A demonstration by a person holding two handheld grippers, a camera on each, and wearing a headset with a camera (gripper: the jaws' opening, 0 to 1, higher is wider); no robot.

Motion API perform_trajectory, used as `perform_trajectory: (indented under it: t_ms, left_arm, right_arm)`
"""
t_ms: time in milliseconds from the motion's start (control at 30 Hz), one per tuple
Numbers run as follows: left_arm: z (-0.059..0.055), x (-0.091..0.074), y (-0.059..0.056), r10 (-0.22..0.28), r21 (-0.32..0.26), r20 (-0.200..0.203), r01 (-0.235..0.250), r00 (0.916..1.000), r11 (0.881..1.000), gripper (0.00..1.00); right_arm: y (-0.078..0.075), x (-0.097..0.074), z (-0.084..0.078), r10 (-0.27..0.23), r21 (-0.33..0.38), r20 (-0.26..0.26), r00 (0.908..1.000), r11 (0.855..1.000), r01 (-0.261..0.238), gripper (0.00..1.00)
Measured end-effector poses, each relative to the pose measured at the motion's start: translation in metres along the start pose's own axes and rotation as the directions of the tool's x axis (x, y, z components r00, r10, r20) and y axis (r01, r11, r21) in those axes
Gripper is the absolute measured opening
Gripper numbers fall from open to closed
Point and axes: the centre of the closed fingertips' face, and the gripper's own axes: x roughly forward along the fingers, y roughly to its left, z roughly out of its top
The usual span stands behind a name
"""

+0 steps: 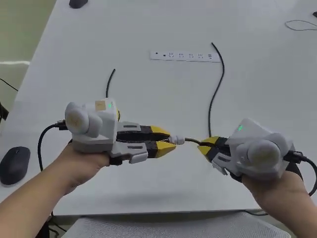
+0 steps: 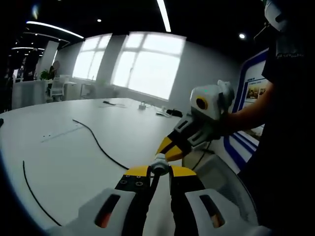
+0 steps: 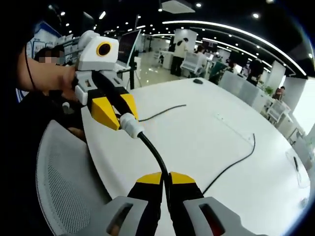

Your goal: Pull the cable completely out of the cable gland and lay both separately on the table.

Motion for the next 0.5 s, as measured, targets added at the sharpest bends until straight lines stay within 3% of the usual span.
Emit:
perform_trajectory:
  t_ms: [200,300,500]
  left_arm:
    - [0.001,0.001,-0.003,0.003,-0.008,0.011,-0.003,0.9999,1.000,0.15]
    - [0.000,0.003,-0.007,-0.001,-0.005,0.009,0.001,1.0000,1.000,0.15]
    - [-0.004,0.008,-0.013,-0.013,-0.003,-0.008,0.013,0.9999,1.000,0.15]
  right_arm:
    - [-0.017,0.000,-0.025,-0.057,0.109,-0.057,0.9968,0.992,0.063,0.00]
    - [-0.027,0.000,-0.044,-0.094,0.156,-0.103,0.9902,0.982,0.110,0.00]
    - [-0.028,0.003,-0.055,-0.096,0.205,-0.115,0.9887,0.972,0.118,0.00]
